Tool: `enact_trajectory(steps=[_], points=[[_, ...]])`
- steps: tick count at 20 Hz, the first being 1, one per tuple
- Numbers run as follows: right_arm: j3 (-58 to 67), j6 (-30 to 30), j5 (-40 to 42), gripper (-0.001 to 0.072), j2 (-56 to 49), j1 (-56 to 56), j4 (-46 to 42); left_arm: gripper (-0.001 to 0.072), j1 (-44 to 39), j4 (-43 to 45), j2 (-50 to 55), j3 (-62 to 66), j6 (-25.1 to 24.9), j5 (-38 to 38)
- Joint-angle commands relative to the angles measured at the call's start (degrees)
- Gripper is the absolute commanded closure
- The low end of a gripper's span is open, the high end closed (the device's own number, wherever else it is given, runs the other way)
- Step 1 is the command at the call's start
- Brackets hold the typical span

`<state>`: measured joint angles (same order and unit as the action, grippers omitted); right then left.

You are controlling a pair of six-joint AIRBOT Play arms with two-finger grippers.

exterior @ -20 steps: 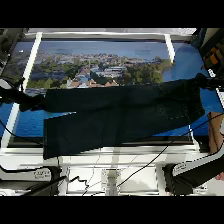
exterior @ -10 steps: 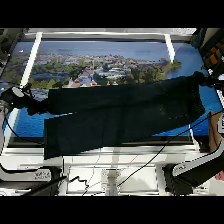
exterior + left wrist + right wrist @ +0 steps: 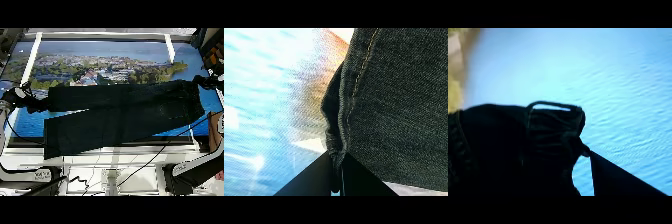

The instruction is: Fold the clothes and pants, and hang the long-sleeved shirts on hangers.

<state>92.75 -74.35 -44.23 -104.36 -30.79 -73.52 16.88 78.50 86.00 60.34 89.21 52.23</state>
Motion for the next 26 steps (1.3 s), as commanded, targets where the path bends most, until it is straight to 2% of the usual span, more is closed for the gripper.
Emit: enact_trajectory(steps=[1,3,6,12,14,16,19,21,23,26], points=[[3.7,-8.2,1.3,0.0201,-1.2,-2.2,2.6,0.0684,-0.1,0.2,0.0,0.0,0.0,-0.6],[7.8,-8.7,-3.4,0.0217,-3.7,-4.3,7.4,0.0684,-0.1,0.4,0.0,0.0,0.0,-0.6],[10.2,-8.1,-13.1,0.0215,-6.5,-6.9,6.6,0.0684,-0.1,4.7,0.0,0.0,0.0,-1.1],[10.2,3.8,-31.3,0.0226,-7.0,-13.6,7.2,0.0684,0.0,5.5,0.0,0.0,0.0,-3.6],[10.2,8.8,-36.4,0.0226,-7.7,-15.2,10.1,0.0683,0.0,5.4,0.0,0.0,0.0,-3.6],[10.2,13.1,-36.1,0.0218,-8.4,-15.2,13.0,0.0684,0.0,3.9,0.0,0.0,0.0,-3.6],[10.2,15.2,-32.2,0.0211,-10.0,-13.0,13.8,0.0684,-0.1,2.9,0.0,0.0,0.0,-3.6],[10.3,20.3,-31.9,0.0211,-10.4,-11.1,13.7,0.0684,-0.1,2.9,0.0,0.0,0.0,-3.6],[10.4,20.7,-27.2,0.0211,-10.4,-9.7,12.0,0.0683,-0.1,2.9,0.0,0.0,0.0,-3.6],[10.4,18.0,-20.5,0.0212,-10.5,-8.8,9.2,0.0684,-0.1,2.9,0.0,0.0,0.0,-3.3]])
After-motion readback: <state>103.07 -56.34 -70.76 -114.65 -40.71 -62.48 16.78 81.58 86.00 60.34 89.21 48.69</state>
